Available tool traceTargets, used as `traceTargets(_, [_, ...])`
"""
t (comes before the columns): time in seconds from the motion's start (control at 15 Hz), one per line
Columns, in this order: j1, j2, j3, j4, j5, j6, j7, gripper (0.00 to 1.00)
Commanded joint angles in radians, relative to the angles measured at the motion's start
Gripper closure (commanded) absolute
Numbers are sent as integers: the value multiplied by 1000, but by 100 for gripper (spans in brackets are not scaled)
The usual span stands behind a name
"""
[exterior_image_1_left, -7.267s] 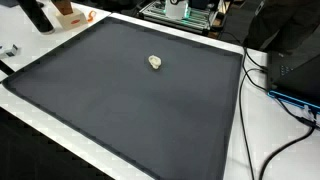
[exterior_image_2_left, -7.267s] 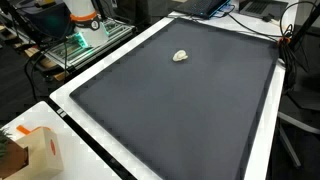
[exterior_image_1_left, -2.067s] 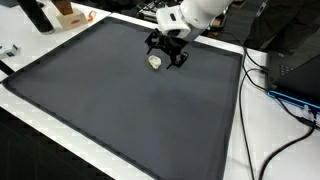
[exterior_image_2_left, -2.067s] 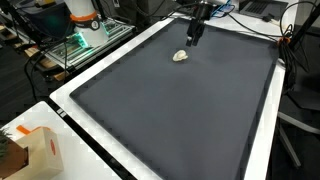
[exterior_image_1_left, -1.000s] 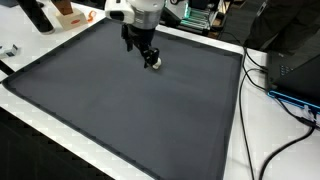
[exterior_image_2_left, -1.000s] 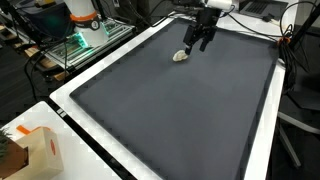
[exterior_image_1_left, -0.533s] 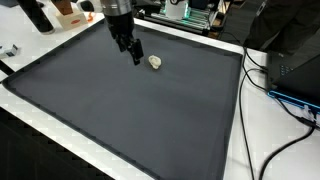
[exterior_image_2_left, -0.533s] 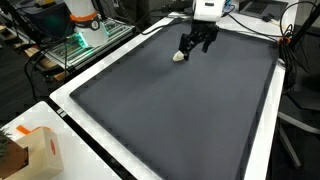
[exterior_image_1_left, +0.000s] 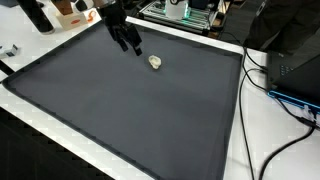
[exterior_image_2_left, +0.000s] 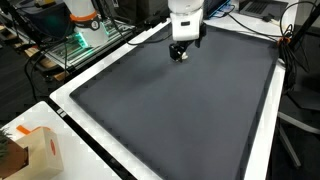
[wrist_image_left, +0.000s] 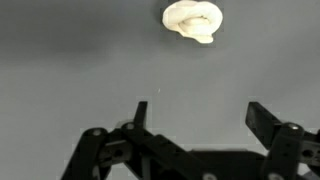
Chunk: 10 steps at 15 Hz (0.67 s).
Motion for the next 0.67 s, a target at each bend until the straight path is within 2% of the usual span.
traceTargets(0.0, [-55,-45,27,-82,109,-15,-200,0])
traceTargets(0.33, [-81,-56,27,-133,184,-23,-419,0])
traceTargets(0.6, [-85,-58,19,-162,202,-23,-528,0])
